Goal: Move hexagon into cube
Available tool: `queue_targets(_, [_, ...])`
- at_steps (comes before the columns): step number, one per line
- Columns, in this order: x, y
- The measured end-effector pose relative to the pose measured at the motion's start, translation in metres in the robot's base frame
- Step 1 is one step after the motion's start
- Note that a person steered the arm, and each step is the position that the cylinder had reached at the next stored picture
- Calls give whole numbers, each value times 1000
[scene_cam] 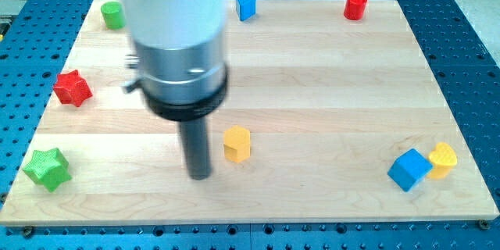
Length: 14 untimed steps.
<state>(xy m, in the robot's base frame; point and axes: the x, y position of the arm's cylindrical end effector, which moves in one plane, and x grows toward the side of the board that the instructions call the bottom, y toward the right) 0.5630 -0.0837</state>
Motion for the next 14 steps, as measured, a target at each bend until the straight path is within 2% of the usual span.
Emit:
queue_targets(1, [-26, -3])
queue_targets(2, [-38, 59])
queue_targets(3, [-42, 83])
queue_targets(4, [-43, 51])
queue_targets(5, [-10, 70])
queue_targets(6, [-21, 129])
queue_targets(7, [-33, 164])
queue_targets(8, [-68, 157])
queue_targets(9, [-68, 199])
queue_targets(10, [-70, 214])
queue_targets(11, [-64, 172])
queue_targets(12, [-10, 201])
queue_targets(13, [-26, 216])
queue_targets(14, [-61, 201])
